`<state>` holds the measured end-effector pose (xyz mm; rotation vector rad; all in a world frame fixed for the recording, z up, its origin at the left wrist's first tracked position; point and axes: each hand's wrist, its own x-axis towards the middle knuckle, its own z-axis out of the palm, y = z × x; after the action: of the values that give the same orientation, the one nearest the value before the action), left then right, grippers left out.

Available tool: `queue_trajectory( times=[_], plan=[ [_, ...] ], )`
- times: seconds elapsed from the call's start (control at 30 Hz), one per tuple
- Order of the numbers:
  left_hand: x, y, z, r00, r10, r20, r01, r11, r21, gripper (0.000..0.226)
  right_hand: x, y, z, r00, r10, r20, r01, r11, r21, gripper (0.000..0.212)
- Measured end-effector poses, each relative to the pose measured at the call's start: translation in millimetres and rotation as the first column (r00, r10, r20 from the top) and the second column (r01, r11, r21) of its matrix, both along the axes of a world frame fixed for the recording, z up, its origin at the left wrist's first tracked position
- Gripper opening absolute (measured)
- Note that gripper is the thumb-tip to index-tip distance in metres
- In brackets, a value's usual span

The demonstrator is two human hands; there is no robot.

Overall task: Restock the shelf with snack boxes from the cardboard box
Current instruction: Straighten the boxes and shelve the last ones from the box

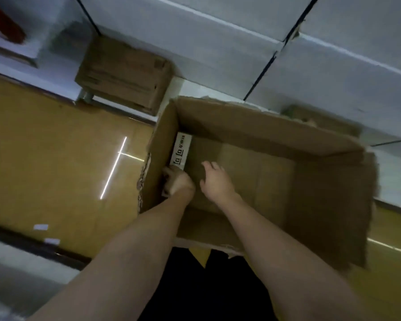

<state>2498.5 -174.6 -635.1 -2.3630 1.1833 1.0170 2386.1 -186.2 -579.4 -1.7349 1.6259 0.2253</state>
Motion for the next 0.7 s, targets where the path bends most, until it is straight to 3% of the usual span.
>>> queue_trajectory(
  times=[0.1, 0.2, 0.37, 0.5, 0.6, 0.7],
  plan=[
    [2, 4, -8, 0.998, -0.058, -0.002, 0.058, 0.998, 0.028, 0.062, -9, 8, -3, 0.997, -0.078, -0.007, 0.078, 0.997, 0.009, 0.063],
    [9, 6, -13, 0.991, -0.132, 0.019, 0.131, 0.991, 0.017, 0.074, -19, 15, -1, 0.989, -0.139, -0.040, 0.139, 0.990, 0.008, 0.063],
    [10, -5, 11, 0.973, 0.056, -0.224, -0.064, 0.997, -0.030, 0.070, -34, 24, 25, 0.975, -0.210, -0.069, 0.210, 0.978, -0.007, 0.060],
    [-6, -17, 47, 0.941, -0.261, -0.215, 0.250, 0.965, -0.075, 0.060, -51, 28, 57, 0.963, -0.262, -0.058, 0.259, 0.964, -0.059, 0.058],
    [-34, -32, 75, 0.825, -0.534, -0.185, 0.512, 0.845, -0.157, 0.058, -74, 27, 82, 0.951, -0.295, -0.093, 0.282, 0.951, -0.130, 0.058],
    [-73, -45, 113, 0.711, -0.685, -0.157, 0.637, 0.723, -0.267, 0.063, -107, 29, 108, 0.934, -0.330, -0.138, 0.300, 0.933, -0.198, 0.058]
  ],
)
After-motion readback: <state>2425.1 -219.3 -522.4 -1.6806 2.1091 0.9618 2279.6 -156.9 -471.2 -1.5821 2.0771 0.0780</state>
